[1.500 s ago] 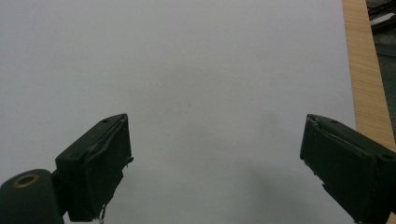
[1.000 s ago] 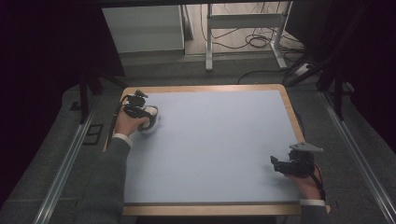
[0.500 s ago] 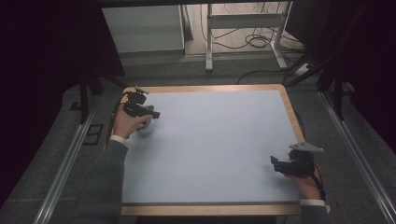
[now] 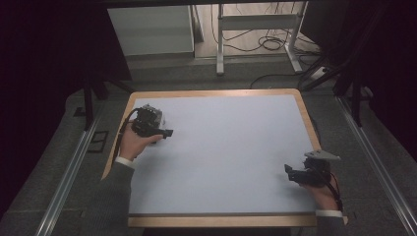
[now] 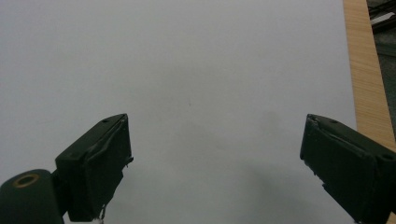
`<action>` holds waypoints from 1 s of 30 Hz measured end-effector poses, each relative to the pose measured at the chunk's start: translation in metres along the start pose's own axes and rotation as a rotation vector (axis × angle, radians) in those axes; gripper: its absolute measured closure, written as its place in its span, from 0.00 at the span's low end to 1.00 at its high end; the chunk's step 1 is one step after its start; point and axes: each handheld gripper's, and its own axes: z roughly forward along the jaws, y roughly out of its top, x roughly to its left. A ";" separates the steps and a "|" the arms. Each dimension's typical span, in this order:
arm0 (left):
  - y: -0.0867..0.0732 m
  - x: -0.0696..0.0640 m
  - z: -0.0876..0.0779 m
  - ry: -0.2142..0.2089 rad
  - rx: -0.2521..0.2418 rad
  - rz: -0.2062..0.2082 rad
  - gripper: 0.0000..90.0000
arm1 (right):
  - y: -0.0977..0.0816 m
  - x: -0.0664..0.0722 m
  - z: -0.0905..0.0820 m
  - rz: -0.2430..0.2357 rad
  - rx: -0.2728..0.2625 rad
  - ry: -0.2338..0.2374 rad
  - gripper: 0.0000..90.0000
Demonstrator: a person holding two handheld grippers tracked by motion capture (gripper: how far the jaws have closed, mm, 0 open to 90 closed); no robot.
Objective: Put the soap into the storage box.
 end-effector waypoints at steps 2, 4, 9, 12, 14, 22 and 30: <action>-0.005 -0.001 0.000 -0.006 -0.007 0.006 0.31 | 0.000 0.000 0.000 -0.002 -0.001 0.002 0.09; -0.012 -0.003 0.001 -0.019 -0.011 0.011 0.31 | 0.000 0.000 0.000 -0.003 -0.002 0.002 0.09; -0.025 -0.010 0.004 -0.035 -0.013 0.018 0.30 | 0.000 -0.001 0.000 -0.002 -0.003 0.002 0.09; -0.035 -0.016 0.004 -0.043 -0.031 0.013 0.30 | 0.000 0.000 -0.001 -0.001 -0.006 0.002 0.09; -0.043 -0.020 0.005 -0.055 -0.040 0.007 0.30 | 0.000 -0.001 -0.001 -0.003 -0.007 0.001 0.09; -0.068 -0.037 0.017 -0.078 -0.029 0.009 0.28 | 0.000 0.001 -0.001 -0.015 -0.013 0.007 0.09; -0.090 -0.046 0.020 -0.091 -0.050 -0.010 0.28 | 0.000 0.002 -0.002 -0.019 -0.016 0.010 0.09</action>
